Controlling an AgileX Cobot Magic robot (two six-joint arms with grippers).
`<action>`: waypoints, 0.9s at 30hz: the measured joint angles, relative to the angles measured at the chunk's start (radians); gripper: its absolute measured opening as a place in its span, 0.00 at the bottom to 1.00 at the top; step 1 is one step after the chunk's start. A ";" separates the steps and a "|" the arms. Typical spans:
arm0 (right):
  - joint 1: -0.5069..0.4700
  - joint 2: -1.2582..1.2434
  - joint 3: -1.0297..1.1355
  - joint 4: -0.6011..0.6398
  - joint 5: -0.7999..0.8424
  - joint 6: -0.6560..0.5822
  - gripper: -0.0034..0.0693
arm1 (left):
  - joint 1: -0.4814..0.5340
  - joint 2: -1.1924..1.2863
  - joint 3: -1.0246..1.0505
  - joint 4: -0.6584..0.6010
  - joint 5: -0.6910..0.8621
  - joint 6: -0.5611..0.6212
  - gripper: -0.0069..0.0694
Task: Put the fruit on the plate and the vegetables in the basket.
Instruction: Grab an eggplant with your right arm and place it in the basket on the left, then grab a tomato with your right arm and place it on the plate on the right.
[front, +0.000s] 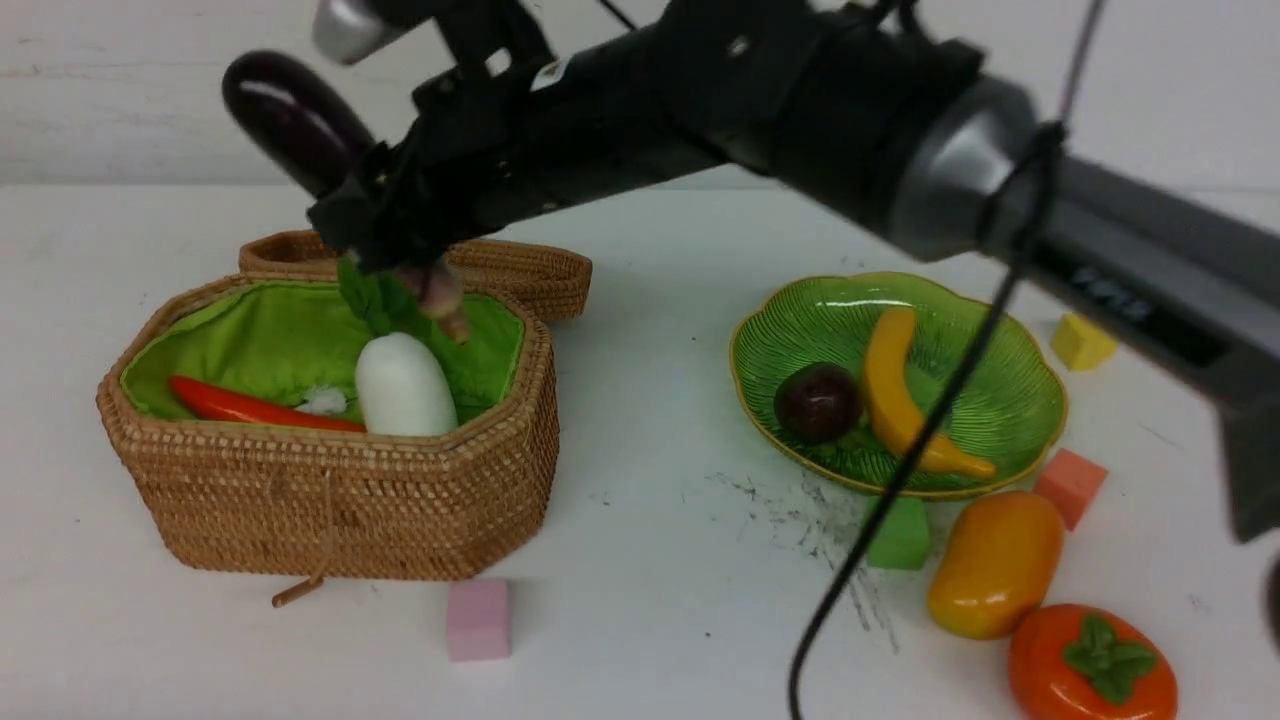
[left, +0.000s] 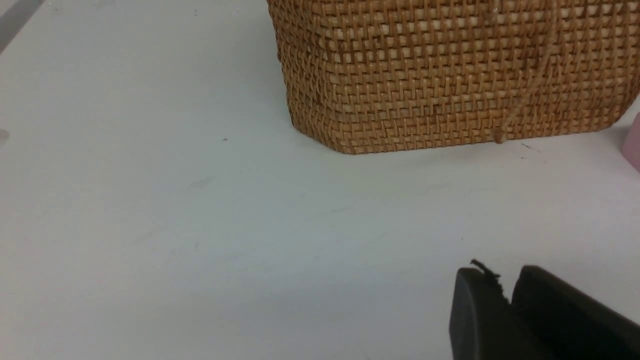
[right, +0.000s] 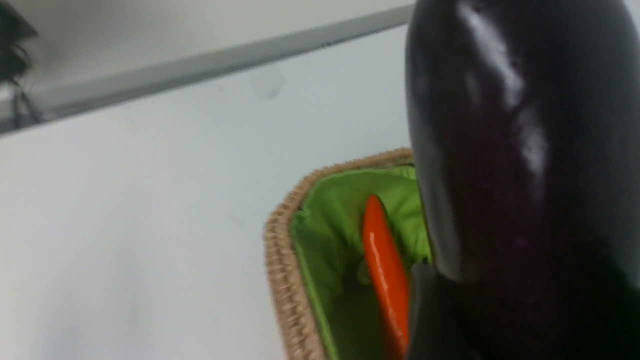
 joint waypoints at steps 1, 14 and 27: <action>0.004 0.029 -0.020 -0.009 -0.024 0.000 0.55 | 0.000 0.000 0.000 0.000 0.000 0.000 0.22; 0.009 0.112 -0.048 -0.064 0.066 0.049 0.97 | 0.000 0.000 0.000 0.000 0.000 0.000 0.24; -0.334 -0.453 0.333 -0.321 0.378 0.502 0.86 | 0.000 0.000 0.000 0.000 0.000 0.000 0.24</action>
